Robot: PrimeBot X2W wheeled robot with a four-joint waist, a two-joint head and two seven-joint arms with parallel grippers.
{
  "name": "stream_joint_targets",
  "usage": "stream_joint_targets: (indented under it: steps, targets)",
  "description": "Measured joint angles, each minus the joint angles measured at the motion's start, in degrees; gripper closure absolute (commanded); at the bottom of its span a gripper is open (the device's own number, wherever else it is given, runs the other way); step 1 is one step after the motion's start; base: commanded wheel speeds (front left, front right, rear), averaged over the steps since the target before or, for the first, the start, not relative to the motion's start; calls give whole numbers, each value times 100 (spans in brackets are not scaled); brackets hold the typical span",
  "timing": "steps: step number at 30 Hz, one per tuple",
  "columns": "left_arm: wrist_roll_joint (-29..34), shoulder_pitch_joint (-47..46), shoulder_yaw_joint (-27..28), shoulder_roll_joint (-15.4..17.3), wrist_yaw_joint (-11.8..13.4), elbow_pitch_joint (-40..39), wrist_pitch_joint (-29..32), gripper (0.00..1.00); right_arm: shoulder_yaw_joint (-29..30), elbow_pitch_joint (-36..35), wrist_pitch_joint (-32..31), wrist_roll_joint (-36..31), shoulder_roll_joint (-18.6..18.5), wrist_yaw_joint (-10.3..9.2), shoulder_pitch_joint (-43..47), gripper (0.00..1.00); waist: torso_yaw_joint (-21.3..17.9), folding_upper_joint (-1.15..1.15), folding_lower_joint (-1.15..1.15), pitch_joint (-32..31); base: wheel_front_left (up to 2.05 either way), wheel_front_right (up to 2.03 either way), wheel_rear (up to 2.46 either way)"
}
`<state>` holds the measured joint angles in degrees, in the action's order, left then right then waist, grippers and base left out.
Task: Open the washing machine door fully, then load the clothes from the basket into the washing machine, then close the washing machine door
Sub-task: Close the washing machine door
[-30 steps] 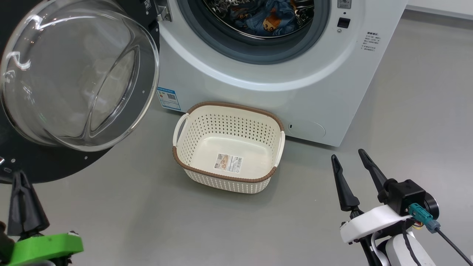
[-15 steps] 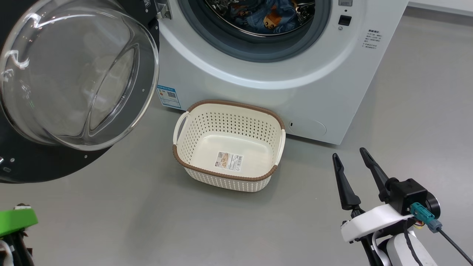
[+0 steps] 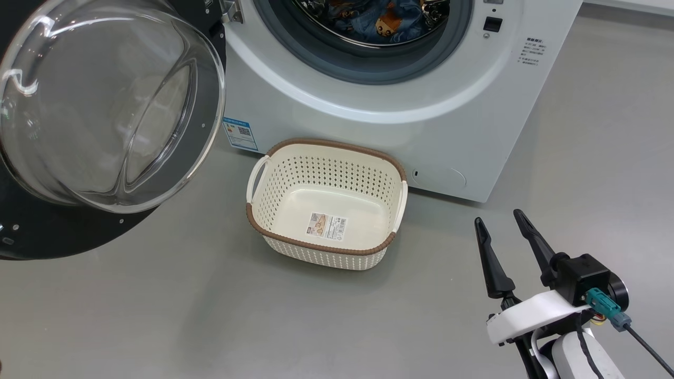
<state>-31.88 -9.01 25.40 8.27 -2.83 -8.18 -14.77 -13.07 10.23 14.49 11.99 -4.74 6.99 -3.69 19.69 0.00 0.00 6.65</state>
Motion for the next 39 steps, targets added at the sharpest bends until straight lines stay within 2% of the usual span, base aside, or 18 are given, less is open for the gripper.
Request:
stream_joint_targets:
  steps: [6, 12, 16, 18, 21, 30, 39]
  targets:
    - [-938, -454, 469, 115, -73, 216, 172, 100, 4, -4, 0, -1, -30, -1, -3, 0, -17, 0, 0, 35, 0, 0, 0]
    - [-2180, -966, 906, 178, -101, 683, 759, 100, 11, -9, 0, 0, -56, -1, -24, 0, -30, 0, 0, 56, 0, 0, 0]
    - [-2769, -1227, 1239, 331, -36, 1085, 1124, 100, 12, -15, 0, 0, -65, -1, -46, 0, -35, 0, 0, 63, 0, 0, 0]
    - [-2928, -1344, 1394, 464, -4, 1246, 1266, 100, 11, -15, 0, 0, -68, -1, -47, 0, -38, 0, 0, 67, 0, 0, 0]
    - [-3325, -1522, 1679, 651, 204, 1647, 1594, 100, -7, -20, 0, 0, -70, -1, -50, 0, -54, 0, 0, 79, 0, 0, 0]
    - [-4233, -1803, 2129, 884, 570, 2394, 2346, 100, -52, -104, -55, -1, -113, -1, -87, 0, -159, 0, 0, 230, 0, 0, 0]
    - [-4634, -2012, 2394, 1141, 689, 2733, 2819, 100, -52, -255, -154, -22, -247, -1, -205, 0, -282, 0, 0, 472, 0, 0, 0]
